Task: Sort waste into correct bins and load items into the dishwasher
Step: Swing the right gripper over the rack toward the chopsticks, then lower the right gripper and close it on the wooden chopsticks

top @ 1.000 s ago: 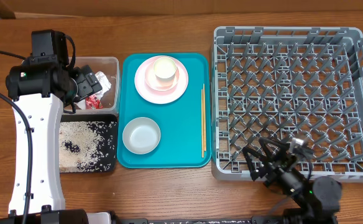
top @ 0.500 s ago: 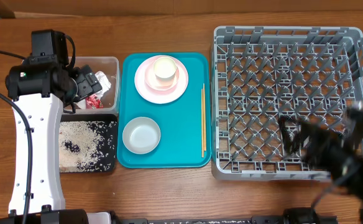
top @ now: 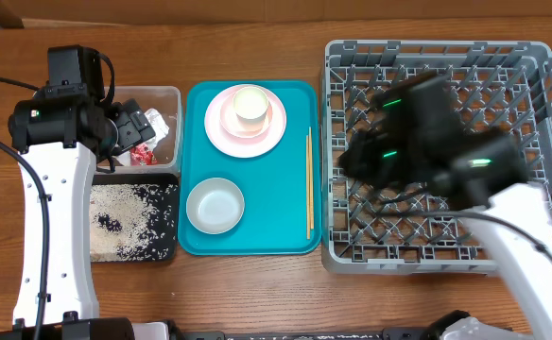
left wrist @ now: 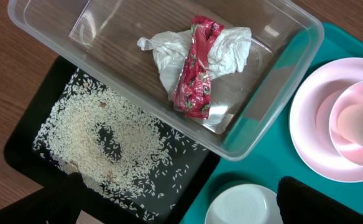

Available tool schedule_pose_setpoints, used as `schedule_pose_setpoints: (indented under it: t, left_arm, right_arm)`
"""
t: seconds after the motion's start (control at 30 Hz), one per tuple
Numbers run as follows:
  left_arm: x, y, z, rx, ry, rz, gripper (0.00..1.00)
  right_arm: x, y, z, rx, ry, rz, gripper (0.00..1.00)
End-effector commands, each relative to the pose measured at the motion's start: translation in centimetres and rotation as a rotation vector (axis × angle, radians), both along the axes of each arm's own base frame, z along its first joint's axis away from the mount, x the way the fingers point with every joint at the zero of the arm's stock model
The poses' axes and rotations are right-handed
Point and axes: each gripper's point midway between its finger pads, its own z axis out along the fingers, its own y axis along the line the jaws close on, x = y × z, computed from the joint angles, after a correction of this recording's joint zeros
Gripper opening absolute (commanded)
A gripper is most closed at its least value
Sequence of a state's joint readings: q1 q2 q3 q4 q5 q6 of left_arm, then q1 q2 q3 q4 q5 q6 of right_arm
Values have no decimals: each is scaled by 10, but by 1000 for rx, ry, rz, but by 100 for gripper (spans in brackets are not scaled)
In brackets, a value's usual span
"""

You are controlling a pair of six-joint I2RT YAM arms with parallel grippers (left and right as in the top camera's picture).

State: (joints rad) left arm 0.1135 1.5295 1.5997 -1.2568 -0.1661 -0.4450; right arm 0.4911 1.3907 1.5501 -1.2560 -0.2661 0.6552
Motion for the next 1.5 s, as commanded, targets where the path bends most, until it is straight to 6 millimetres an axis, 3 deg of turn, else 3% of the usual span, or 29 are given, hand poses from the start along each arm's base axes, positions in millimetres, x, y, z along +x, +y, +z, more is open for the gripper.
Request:
schedule_pose_setpoints:
  t: [0.0,0.2,0.3,0.37,0.4,0.43,0.5,0.77,1.07,1.47]
  left_arm:
    - [0,2,7,15,-17,-5,100]
    - [0,2,7,15,-18,-5,100]
    - [0,2,7,15,-18,-5,100]
    - [0,2,7,15,-18,-5,100]
    - [0,2,7,15,-18,-5,100]
    - [0,2,7,15,-18,-5,100]
    - [0,2,7,15,-18,-5,100]
    - [0,2,7,15,-18,-5,100]
    - [0,2,7,15,-18,-5,100]
    - [0,2,7,15,-18,-5,100]
  right_arm:
    - [3,11,-23,-263,-95,-96,4]
    - [-8,55,-72,-471,-132,-96,4]
    - [-6,71,-100,-531,-120,-73,32]
    - [-4,75,-120,-571,-94,-63,33]
    - [-4,76,-130,-597,-80,-57,59]
    - [-3,75,-135,-608,-73,-57,61]
    - [3,76,-148,-628,-60,-65,61]
    - [22,94,-156,-559,-127,-49,54]
    - [25,61,-189,-695,-186,-79,56]
    - [24,58,-236,-672,-245,-12,64]
